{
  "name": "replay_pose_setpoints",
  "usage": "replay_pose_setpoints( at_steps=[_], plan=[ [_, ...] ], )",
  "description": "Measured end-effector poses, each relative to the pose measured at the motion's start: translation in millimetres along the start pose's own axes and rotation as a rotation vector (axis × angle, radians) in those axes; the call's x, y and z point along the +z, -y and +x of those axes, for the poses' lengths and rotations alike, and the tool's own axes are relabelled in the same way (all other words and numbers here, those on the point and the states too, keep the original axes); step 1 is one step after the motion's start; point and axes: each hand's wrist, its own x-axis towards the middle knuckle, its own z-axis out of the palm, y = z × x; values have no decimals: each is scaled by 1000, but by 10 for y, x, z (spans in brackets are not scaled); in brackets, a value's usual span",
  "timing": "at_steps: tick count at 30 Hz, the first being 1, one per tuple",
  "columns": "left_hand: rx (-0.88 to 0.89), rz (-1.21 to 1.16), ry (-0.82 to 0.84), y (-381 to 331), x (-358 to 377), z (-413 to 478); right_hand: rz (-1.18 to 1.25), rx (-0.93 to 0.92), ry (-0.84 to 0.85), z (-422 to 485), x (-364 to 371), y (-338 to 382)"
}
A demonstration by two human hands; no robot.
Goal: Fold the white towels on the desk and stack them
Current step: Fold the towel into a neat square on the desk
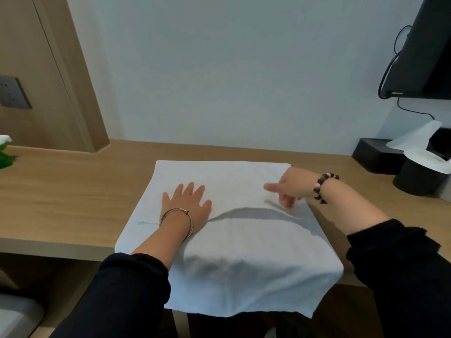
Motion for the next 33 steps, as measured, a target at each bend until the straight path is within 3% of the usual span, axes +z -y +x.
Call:
replay_pose_setpoints(
  at_steps=[2,5,8,13,15,17,19,21,24,26,33],
  plan=[
    [1,2,-1,-10,-6,-8,331,127,-172,150,-40,-202],
    [2,-2,-9,-6,-8,-10,375,305,-437,396,-19,-391],
    [2,-3,-14,-1,-4,1,497,431,-365,565,-15,-407],
    [2,-9,-24,13,1,12,627,474,-359,722,-54,-409],
    [12,-19,-24,15,1,6,584,523,-410,738,-6,-451],
    [22,-27,-20,14,2,0,355,531,-450,747,54,-418],
    [23,-27,-21,16,2,8,35,498,-451,746,77,-252],
    [20,-19,-17,21,2,21,-127,339,-427,659,148,55],
    [3,-1,0,10,6,25,-100,47,-289,474,520,423],
    [9,1,3,1,-15,21,-142,-49,-183,259,887,515],
    [225,-74,71,48,-189,-248,-216,-107,-224,49,925,522]
  ],
)
